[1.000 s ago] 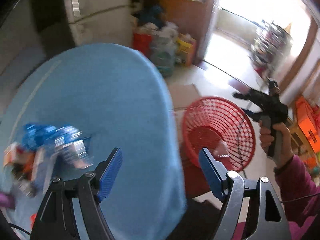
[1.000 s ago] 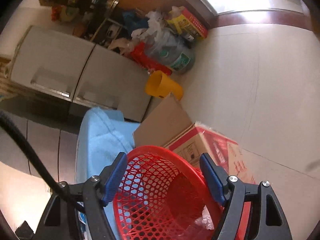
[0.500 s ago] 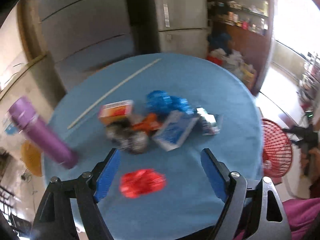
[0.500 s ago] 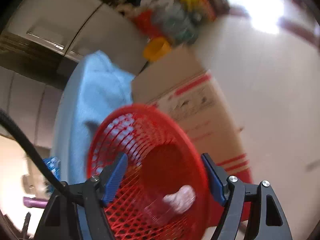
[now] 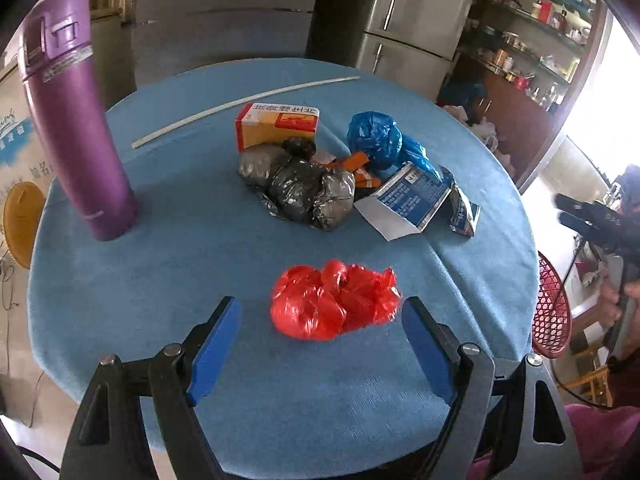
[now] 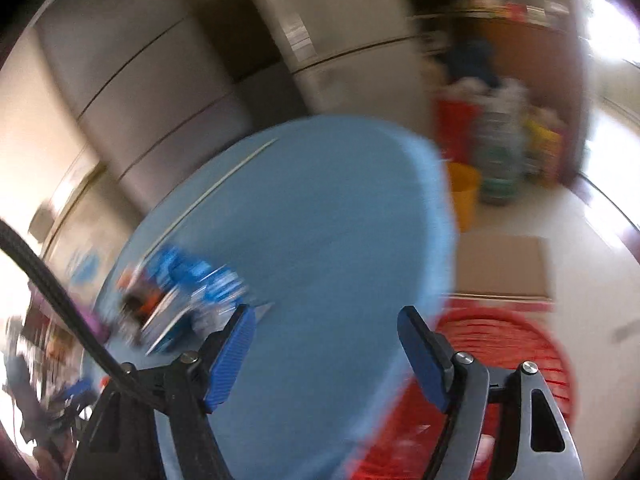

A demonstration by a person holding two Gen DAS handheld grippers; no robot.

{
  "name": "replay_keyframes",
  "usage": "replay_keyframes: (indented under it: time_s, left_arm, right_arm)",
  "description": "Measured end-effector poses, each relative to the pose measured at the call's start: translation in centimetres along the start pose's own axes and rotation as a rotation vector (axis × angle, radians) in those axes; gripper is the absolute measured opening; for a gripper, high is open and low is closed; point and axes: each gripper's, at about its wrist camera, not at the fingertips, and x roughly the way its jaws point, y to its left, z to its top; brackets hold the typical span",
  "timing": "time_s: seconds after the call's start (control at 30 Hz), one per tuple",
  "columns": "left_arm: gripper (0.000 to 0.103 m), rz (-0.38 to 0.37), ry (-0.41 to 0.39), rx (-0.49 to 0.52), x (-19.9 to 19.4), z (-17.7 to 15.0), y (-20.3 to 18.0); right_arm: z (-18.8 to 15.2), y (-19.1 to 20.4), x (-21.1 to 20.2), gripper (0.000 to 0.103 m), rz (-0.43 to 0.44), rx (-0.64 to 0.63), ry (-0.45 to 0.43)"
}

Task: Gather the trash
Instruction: 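Return to the table and grasp the blue-and-white milk carton with the right tool, then grasp the red plastic bag with the left tool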

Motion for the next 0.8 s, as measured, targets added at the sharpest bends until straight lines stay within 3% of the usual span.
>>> replay_keyframes:
  time_s: [0.1, 0.2, 0.43, 0.47, 0.5, 0.53, 0.57, 0.8]
  left_arm:
    - [0.083, -0.012, 0.0, 0.049, 0.5, 0.2, 0.0]
    - [0.083, -0.009, -0.006, 0.138, 0.5, -0.1, 0.0]
    - [0.083, -0.054, 0.037, 0.297, 2.0, -0.1, -0.6]
    - [0.083, -0.055, 0.036, 0.315, 2.1, 0.0, -0.7]
    - [0.083, -0.051, 0.035, 0.33, 2.4, 0.3, -0.7]
    - [0.083, -0.052, 0.039, 0.333, 2.7, 0.6, -0.8]
    - [0.083, -0.061, 0.05, 0.329, 3.1, 0.9, -0.6]
    - [0.083, -0.161, 0.09, 0.303, 4.3, 2.2, -0.5]
  right_arm:
    - [-0.3, 4.5, 3.4, 0.077, 0.007, -0.121, 0.059]
    - [-1.0, 7.3, 5.8, 0.076, -0.045, -0.208, 0.098]
    - [-1.1, 9.6, 11.0, 0.076, -0.132, -0.307, 0.158]
    - [-1.2, 9.6, 11.7, 0.07, -0.141, -0.316, 0.167]
    - [-1.0, 9.6, 12.3, 0.053, -0.136, -0.318, 0.19]
    - [-0.9, 9.8, 12.2, 0.051, -0.14, -0.332, 0.167]
    - [-0.9, 10.1, 12.3, 0.042, -0.141, -0.347, 0.171]
    - [-2.1, 7.8, 10.8, 0.038, -0.083, -0.27, 0.17]
